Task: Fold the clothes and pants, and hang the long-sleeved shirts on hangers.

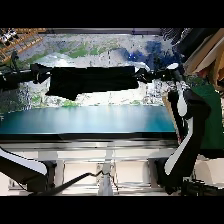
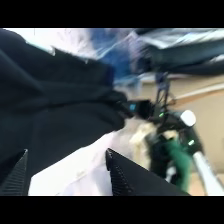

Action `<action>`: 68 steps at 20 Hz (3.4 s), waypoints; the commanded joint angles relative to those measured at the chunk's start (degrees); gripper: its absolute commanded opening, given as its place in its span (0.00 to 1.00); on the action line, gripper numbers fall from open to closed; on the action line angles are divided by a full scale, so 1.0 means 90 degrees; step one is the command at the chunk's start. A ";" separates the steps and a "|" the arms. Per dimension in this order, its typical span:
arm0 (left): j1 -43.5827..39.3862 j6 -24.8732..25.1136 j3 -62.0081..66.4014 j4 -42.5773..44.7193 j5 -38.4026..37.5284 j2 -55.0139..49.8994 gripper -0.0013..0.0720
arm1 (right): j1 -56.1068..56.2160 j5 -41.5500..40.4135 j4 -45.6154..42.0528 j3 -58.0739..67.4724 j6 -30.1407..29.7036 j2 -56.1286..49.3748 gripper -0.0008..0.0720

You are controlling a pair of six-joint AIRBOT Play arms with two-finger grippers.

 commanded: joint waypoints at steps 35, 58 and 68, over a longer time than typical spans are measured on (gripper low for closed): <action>-0.1338 -0.1948 0.0546 0.2880 -0.0976 0.0954 0.03 | 0.3667 -0.1127 -0.3961 0.1083 0.3240 0.1559 0.65; -0.2368 -0.1948 0.0546 0.2591 -0.1445 0.0954 0.03 | 0.1474 -0.0270 0.0316 -0.0393 0.1362 0.0223 0.74; -0.2390 -0.1974 0.0546 0.2589 -0.2249 0.0959 0.03 | 0.1229 0.0357 -0.1217 0.1360 0.3381 0.1897 0.05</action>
